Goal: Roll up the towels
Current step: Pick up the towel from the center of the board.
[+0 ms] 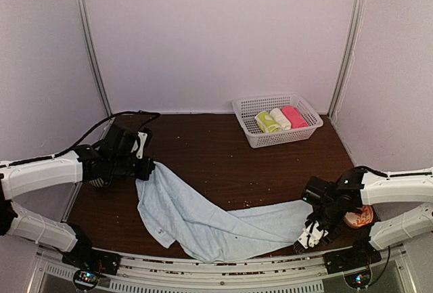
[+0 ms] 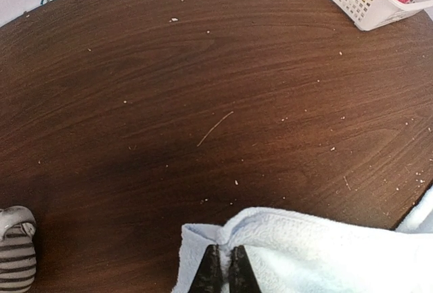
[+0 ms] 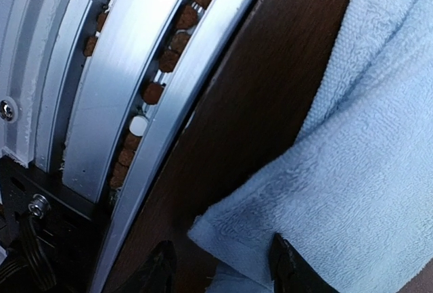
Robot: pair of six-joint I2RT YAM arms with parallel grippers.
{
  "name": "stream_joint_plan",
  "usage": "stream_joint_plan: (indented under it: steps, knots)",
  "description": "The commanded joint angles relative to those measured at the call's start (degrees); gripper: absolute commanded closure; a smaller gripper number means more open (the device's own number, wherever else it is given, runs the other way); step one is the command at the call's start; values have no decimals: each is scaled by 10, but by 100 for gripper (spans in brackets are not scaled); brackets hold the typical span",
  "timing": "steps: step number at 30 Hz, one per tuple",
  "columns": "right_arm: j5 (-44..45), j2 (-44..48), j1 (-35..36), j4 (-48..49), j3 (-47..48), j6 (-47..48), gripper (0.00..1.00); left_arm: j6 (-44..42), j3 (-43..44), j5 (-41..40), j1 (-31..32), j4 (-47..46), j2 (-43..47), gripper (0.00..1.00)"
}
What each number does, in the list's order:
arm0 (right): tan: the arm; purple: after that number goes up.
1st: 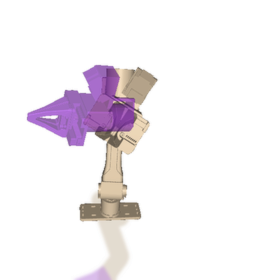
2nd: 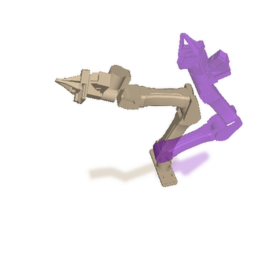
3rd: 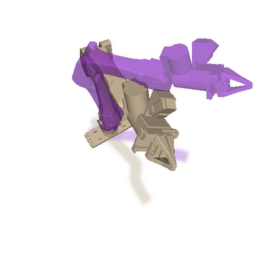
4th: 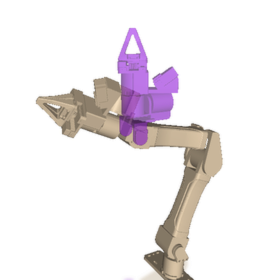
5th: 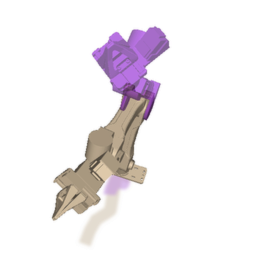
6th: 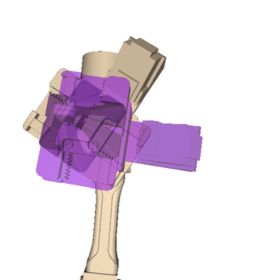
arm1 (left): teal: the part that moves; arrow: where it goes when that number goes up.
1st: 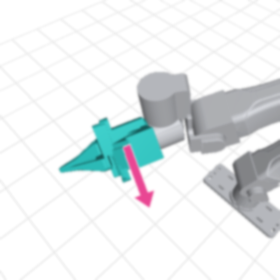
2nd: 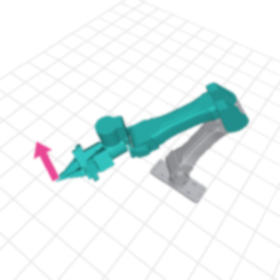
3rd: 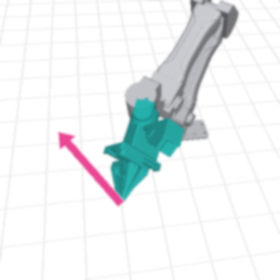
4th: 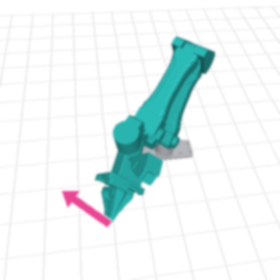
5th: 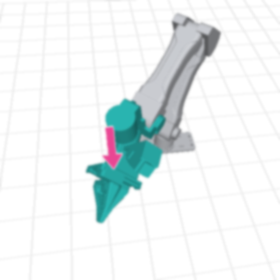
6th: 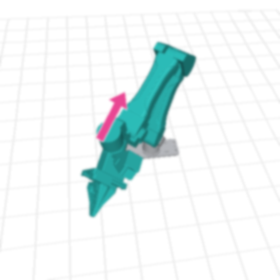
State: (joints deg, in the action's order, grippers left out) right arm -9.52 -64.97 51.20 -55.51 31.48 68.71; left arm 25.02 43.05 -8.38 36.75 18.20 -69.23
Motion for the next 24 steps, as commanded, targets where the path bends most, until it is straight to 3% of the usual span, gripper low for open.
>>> stream_joint_plan:
  steps: [1,5,8,14,19,24]
  knots:
    - [25,-10,16,30,-10,-6,51,-1,18,-14,0,-1,-2,100]
    - [26,-16,27,49,-19,-16,52,-1,18,-16,0,3,0,100]
    - [16,-18,31,70,-22,-34,59,-1,18,-18,-1,3,2,100]
    - [-6,-13,29,69,3,-67,94,0,18,-18,0,3,0,100]
    - [-11,8,-7,28,51,-73,99,-6,26,-22,-1,8,-2,100]
    - [-53,12,-128,-19,135,-45,99,-15,39,-29,-2,5,-7,100]
